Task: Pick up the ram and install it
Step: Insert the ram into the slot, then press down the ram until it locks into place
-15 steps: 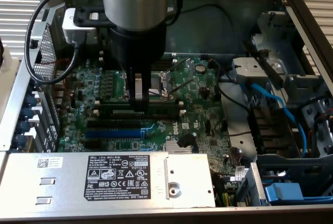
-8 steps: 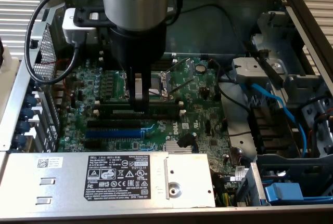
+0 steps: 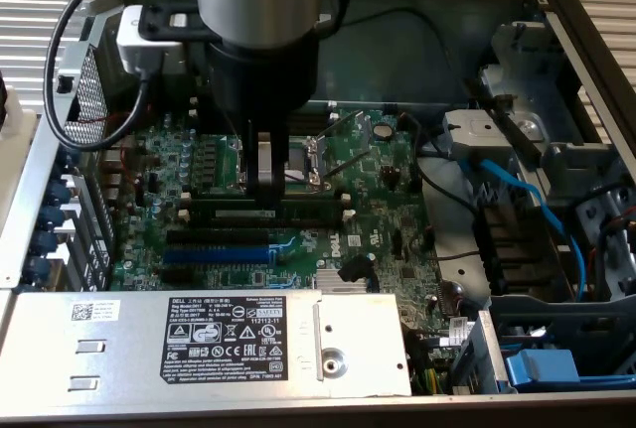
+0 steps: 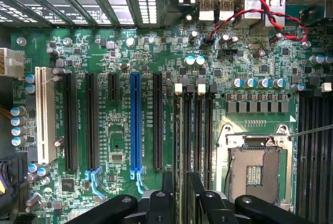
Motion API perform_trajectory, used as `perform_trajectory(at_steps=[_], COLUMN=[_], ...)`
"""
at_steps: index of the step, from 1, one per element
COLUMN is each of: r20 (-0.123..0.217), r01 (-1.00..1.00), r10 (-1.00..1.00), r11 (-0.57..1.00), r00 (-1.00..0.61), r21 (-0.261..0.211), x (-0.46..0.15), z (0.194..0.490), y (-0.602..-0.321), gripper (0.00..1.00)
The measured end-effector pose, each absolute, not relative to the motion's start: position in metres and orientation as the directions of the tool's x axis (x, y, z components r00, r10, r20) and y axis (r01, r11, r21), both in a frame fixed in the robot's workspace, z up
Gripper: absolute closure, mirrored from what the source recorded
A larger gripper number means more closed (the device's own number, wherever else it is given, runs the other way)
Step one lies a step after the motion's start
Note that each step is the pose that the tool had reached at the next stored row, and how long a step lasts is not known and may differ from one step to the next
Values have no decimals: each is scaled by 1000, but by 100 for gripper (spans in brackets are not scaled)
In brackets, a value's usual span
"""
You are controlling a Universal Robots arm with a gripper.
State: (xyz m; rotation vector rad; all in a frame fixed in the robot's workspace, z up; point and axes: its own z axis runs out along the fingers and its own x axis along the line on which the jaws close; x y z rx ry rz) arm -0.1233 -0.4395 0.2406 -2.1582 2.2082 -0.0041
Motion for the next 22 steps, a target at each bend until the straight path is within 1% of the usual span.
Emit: perform_trajectory(at_steps=[6, 22], r20=[-37, -37], r01=[-999, -999], r10=[-999, -999], r11=[24, 24], r00=[-22, -22], r21=[-40, -40], x=[-123, -123], z=[250, 250], y=[-439, -439], gripper=[73, 73])
